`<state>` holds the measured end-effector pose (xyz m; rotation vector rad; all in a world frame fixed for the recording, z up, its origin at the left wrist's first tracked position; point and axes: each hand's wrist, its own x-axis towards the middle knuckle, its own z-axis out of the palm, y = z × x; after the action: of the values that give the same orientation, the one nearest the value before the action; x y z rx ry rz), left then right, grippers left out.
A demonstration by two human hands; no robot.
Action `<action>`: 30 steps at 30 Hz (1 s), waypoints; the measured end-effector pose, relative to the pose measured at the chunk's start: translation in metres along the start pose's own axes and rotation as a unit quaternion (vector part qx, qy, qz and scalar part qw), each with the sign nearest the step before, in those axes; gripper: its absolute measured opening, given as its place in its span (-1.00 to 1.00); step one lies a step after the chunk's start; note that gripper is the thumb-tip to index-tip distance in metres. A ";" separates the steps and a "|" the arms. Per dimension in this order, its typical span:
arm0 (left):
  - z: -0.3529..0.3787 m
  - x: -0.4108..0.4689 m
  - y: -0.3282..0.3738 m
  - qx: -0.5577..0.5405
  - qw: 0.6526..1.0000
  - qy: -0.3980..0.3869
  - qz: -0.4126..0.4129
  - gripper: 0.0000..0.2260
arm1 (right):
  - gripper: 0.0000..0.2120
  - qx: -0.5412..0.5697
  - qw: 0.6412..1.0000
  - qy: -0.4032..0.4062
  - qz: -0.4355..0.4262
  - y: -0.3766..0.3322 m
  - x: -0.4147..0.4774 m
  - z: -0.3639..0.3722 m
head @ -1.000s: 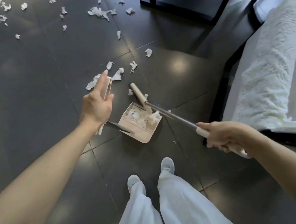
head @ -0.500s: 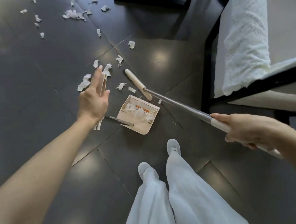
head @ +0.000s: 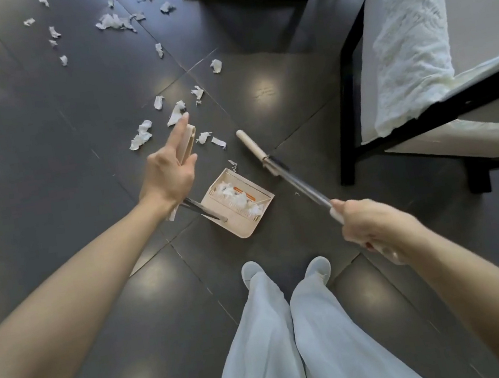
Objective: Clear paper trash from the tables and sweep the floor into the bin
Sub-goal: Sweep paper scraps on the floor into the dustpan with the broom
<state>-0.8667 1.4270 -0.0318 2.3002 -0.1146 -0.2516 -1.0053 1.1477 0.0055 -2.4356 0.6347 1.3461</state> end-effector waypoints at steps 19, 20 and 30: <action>0.019 -0.091 0.027 -0.035 0.998 0.056 -0.021 -0.38 | -0.26 0.016 1.000 -0.015 -0.021 0.126 -0.063 0.023; 0.022 -0.099 0.031 -0.027 0.998 0.057 -0.020 -0.38 | -0.25 0.019 1.000 -0.009 -0.015 0.136 -0.064 0.025; 0.057 -0.147 0.035 0.052 0.995 0.081 -0.035 -0.39 | -0.34 0.077 0.997 -0.016 0.015 0.157 -0.049 0.092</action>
<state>-1.0227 1.3865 -0.0219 2.4209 0.0373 -0.0969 -1.1736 1.0653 -0.0065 -2.2871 0.7416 1.2932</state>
